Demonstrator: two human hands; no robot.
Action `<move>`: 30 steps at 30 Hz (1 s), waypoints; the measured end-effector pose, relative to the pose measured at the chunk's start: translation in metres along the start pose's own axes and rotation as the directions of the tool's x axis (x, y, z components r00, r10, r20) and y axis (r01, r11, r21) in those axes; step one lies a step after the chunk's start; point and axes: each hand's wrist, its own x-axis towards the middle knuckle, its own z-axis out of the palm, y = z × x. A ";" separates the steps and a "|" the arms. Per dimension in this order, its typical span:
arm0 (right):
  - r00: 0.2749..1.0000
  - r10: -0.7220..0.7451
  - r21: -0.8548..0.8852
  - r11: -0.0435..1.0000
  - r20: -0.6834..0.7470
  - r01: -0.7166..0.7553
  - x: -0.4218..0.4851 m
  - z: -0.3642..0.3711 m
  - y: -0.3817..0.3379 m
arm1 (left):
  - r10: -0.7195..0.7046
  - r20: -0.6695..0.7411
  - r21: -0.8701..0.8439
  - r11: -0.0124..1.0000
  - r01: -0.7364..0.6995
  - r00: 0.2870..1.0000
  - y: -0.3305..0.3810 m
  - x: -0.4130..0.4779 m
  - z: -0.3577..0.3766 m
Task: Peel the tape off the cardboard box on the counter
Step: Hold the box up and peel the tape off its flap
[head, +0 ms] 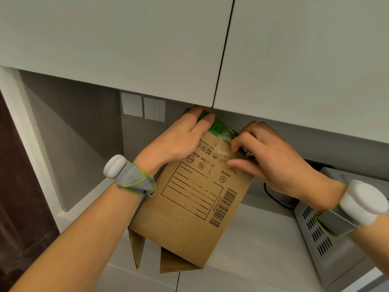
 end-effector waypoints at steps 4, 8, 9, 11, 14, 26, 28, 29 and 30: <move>0.999 0.040 0.039 0.998 -0.014 -0.039 0.004 -0.001 -0.005 | -0.005 -0.002 -0.001 1.000 0.005 1.000 0.000 0.000 -0.001; 0.998 0.054 -0.011 0.998 -0.009 -0.054 0.009 -0.002 -0.009 | 0.001 0.001 -0.001 1.000 -0.001 1.000 -0.002 0.000 0.000; 0.999 0.040 -0.059 0.997 -0.003 -0.040 0.010 -0.002 -0.010 | 0.002 0.001 0.001 1.000 -0.002 1.000 -0.002 0.000 0.000; 0.999 0.037 -0.132 0.991 0.023 -0.034 0.012 -0.001 -0.012 | 0.002 0.000 0.003 1.000 -0.002 1.000 -0.002 0.000 0.000; 0.996 0.086 -0.151 0.985 0.028 -0.081 0.015 -0.001 -0.016 | 0.003 -0.004 -0.004 1.000 -0.003 1.000 -0.001 -0.001 0.000; 0.992 0.123 -0.095 0.988 0.005 -0.122 0.018 -0.004 -0.020 | 0.020 -0.002 -0.008 1.000 -0.020 1.000 -0.001 -0.001 0.000; 0.989 0.145 -0.080 0.986 0.011 -0.144 0.018 -0.004 -0.023 | 0.020 0.003 -0.006 1.000 -0.020 1.000 -0.001 -0.001 0.001; 0.988 0.152 -0.075 0.986 0.017 -0.151 0.018 -0.004 -0.023 | 0.020 0.004 -0.006 1.000 -0.020 1.000 -0.001 -0.001 0.001; 0.987 0.157 -0.076 0.985 0.022 -0.155 0.018 -0.005 -0.025 | 0.019 0.004 -0.004 1.000 -0.019 1.000 -0.001 -0.001 0.001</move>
